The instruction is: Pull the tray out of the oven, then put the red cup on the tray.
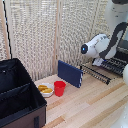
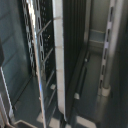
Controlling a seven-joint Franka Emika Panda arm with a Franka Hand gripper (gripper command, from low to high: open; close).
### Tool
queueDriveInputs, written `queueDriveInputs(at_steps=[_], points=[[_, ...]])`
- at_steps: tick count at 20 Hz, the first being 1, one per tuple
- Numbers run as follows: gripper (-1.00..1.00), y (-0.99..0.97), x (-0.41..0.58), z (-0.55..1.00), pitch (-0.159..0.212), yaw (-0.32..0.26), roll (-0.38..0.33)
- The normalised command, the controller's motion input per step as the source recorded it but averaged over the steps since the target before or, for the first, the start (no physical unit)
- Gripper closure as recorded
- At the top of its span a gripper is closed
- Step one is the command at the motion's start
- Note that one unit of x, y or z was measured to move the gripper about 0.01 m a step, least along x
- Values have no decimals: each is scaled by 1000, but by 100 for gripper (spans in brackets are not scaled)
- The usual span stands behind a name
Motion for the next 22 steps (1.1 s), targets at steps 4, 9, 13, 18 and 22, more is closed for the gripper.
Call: queueDriveInputs(at_steps=[4,9,13,18,22], points=[[-100,-191,39,-83,3,-61,110],[-100,-57,106,-137,0,-91,60],[100,-351,88,-79,7,-57,193],[100,-375,81,-13,30,-72,237],[100,-254,34,0,19,-62,162]])
